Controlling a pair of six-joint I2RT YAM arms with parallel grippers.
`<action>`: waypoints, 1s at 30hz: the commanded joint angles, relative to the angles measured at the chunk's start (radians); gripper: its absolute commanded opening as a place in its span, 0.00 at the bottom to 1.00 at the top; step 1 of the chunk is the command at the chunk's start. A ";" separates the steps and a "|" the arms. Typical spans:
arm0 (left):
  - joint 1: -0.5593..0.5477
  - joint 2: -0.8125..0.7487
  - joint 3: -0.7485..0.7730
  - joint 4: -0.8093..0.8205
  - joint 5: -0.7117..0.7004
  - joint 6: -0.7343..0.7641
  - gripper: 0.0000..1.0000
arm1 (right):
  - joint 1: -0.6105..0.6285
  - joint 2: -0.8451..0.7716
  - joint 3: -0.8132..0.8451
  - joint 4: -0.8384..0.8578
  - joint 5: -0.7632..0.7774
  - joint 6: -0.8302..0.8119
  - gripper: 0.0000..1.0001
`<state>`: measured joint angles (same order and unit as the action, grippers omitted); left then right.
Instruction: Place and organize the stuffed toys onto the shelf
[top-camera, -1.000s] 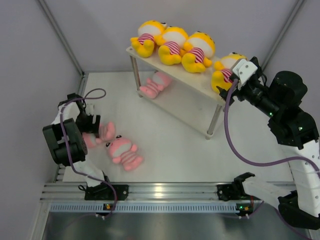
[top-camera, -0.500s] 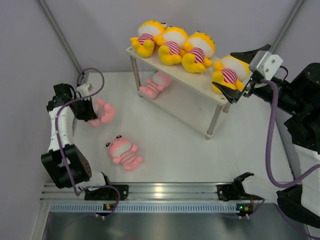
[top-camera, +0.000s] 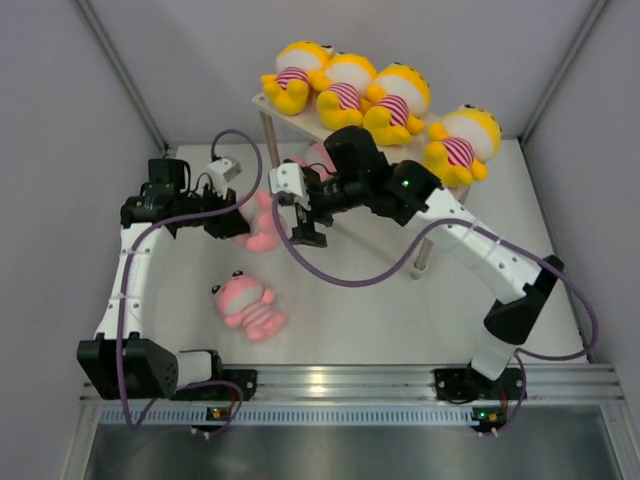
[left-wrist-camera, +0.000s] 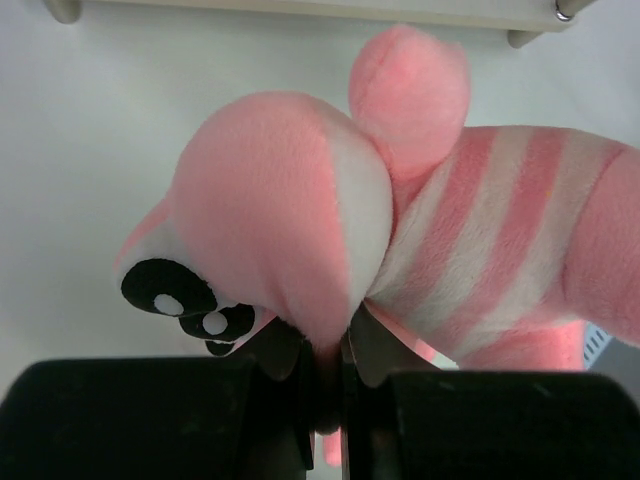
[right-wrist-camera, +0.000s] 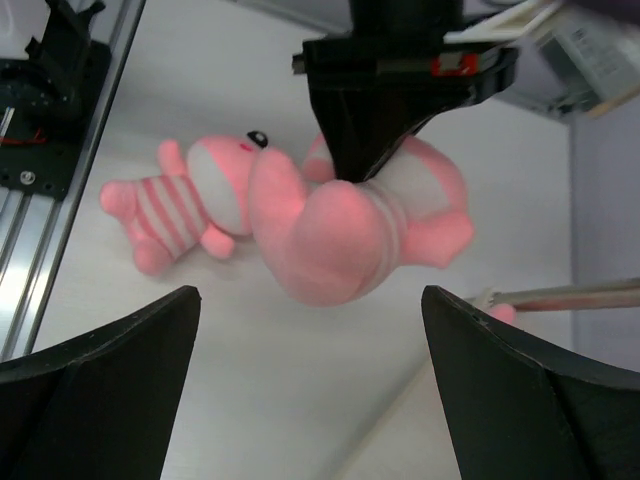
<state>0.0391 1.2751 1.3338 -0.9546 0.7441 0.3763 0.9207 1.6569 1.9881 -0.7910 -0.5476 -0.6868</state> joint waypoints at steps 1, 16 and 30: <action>-0.016 -0.022 -0.001 -0.053 0.076 0.021 0.00 | 0.018 0.038 0.063 -0.068 -0.080 -0.056 0.92; -0.028 -0.031 -0.016 -0.073 0.080 0.012 0.00 | 0.087 0.184 0.025 -0.011 -0.084 0.053 0.41; -0.027 -0.028 0.004 -0.099 0.057 0.021 0.16 | 0.106 0.202 -0.038 0.099 0.142 0.180 0.00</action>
<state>0.0170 1.2736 1.3144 -1.0576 0.7509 0.4000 1.0077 1.8378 1.9560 -0.7441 -0.5076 -0.5682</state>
